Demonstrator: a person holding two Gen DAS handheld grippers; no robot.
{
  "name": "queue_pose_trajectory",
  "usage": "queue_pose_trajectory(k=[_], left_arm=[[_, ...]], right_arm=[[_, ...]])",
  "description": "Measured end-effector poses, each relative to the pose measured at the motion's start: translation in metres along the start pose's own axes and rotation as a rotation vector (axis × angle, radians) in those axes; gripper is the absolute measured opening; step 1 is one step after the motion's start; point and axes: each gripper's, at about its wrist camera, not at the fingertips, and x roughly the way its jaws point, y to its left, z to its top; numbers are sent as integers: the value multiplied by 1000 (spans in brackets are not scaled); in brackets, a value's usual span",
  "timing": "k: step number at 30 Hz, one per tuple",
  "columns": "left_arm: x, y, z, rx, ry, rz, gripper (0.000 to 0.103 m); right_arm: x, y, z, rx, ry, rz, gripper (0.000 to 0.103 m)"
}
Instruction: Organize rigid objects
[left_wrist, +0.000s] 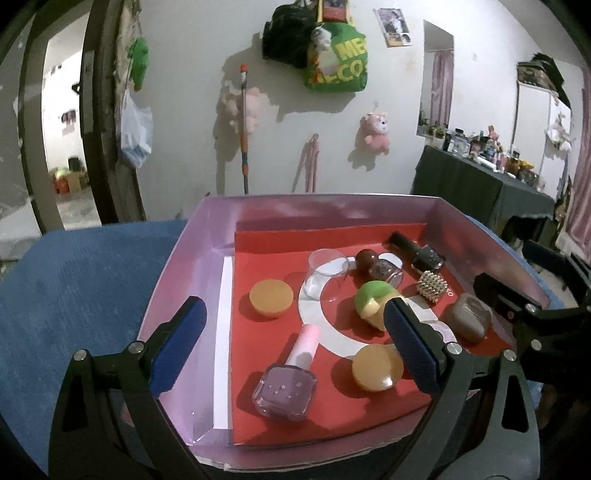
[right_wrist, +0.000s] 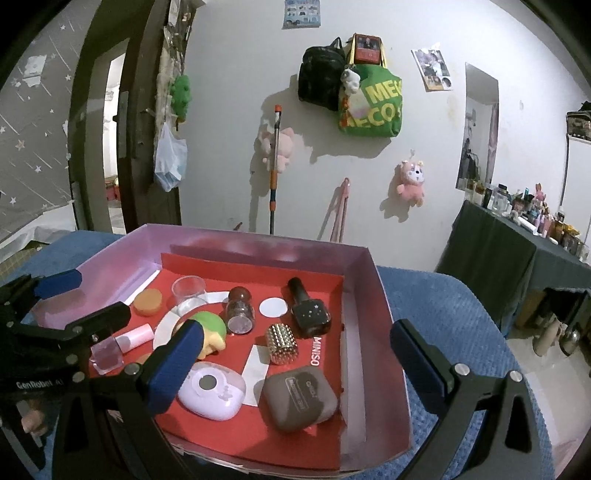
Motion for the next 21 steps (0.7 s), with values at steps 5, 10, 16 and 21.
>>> queue_pose_trajectory(k=[5,10,16,21], left_arm=[[4,7,-1,-29,19,-4,98],[3,5,-1,-18,15,-2,98],[4,3,-1,-11,24,14,98],[5,1,-1,-1,29,19,98]], right_arm=[[9,-3,-4,19,36,-2,103],[14,-5,-7,34,60,-4,103],[15,-5,-7,32,62,-4,103],[17,0,-8,9,63,-5,103]])
